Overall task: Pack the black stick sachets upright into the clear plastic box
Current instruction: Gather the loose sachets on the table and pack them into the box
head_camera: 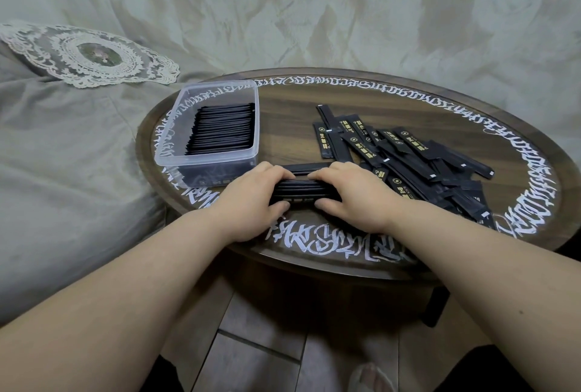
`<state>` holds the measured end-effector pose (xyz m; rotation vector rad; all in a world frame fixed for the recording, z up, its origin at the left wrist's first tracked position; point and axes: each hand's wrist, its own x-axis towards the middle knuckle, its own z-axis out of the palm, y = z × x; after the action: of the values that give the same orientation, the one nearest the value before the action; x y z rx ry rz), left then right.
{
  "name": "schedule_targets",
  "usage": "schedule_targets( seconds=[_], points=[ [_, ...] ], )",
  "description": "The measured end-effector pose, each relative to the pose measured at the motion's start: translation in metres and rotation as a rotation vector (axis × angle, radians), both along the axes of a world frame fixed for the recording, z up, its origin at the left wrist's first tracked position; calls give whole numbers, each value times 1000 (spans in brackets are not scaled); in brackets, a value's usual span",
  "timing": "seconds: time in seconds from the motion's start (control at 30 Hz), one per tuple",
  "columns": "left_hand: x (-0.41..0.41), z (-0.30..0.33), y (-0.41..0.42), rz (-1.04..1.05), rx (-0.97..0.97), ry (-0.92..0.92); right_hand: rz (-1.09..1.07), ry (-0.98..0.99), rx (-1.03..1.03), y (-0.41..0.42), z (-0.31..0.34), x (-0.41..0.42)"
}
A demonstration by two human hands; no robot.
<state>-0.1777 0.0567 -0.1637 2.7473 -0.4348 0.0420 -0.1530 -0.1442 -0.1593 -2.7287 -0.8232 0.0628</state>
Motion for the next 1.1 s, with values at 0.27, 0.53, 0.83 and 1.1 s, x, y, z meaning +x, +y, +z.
schedule_targets(
  seconds=[0.27,0.53,0.83,1.1],
  points=[
    [0,-5,1,-21,175,116,20,27,-172,5,0,-3],
    [0,-2,-3,14,198,141,-28,77,-104,11,0,-4],
    [-1,3,3,-25,35,-56,42,-89,-38,4,-1,-2],
    [-1,-1,6,-28,41,-53,29,-51,-49,0,-8,2]
  ],
)
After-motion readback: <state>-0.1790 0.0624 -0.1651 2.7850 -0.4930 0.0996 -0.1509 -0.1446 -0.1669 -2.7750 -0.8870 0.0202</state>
